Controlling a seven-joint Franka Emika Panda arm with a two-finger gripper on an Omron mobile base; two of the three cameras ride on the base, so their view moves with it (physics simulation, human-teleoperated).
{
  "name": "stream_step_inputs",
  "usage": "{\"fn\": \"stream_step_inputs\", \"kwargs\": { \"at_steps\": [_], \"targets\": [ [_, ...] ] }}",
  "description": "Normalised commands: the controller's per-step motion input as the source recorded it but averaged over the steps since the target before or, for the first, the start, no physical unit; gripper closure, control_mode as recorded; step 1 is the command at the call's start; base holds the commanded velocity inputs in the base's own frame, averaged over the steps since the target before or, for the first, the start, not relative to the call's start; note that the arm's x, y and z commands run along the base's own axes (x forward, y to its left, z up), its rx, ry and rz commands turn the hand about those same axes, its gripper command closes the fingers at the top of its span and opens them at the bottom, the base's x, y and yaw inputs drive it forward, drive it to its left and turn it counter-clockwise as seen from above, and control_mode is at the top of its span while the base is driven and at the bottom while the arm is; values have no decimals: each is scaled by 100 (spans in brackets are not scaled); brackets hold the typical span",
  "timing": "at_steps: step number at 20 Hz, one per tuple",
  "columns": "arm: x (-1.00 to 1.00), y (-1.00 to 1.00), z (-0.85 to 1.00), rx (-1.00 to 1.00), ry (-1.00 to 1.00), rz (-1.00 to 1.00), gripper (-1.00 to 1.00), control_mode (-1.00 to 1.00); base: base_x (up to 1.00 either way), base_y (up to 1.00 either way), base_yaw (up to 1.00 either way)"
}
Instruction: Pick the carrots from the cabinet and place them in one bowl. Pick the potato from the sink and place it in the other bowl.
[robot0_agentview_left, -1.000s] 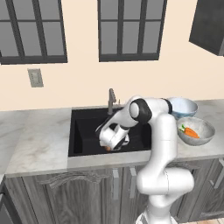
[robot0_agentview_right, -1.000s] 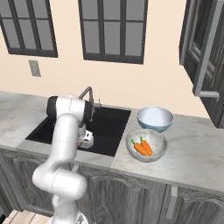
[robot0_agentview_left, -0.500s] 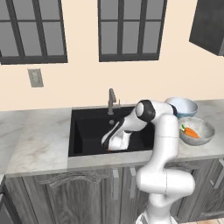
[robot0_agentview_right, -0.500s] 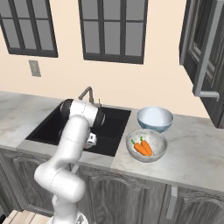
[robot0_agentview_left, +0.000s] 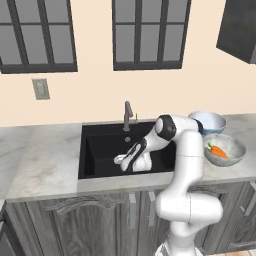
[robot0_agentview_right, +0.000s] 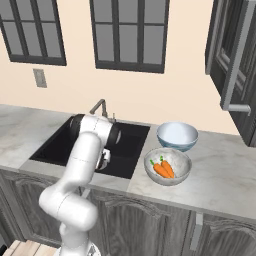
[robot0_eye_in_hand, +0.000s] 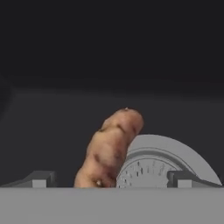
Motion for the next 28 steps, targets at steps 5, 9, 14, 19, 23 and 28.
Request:
{"fn": "stream_step_inputs", "kwargs": {
  "at_steps": [5, 9, 14, 19, 23, 28],
  "targets": [
    [16, 28, -21, -6, 0, -4, -100, -100, 0, 0, 0],
    [9, 39, -38, -8, 0, -4, -100, -100, 0, 0, 0],
    [1, 43, -50, -6, 0, -2, -100, -100, 0, 0, 0],
    [5, 35, -44, -6, 0, -2, 100, -100, 0, 0, 0],
    [0, 3, -23, -5, 0, -2, 100, -100, 0, 0, 0],
    [-10, 0, 8, -3, -3, 0, 100, -100, 0, 0, 0]
  ]
}}
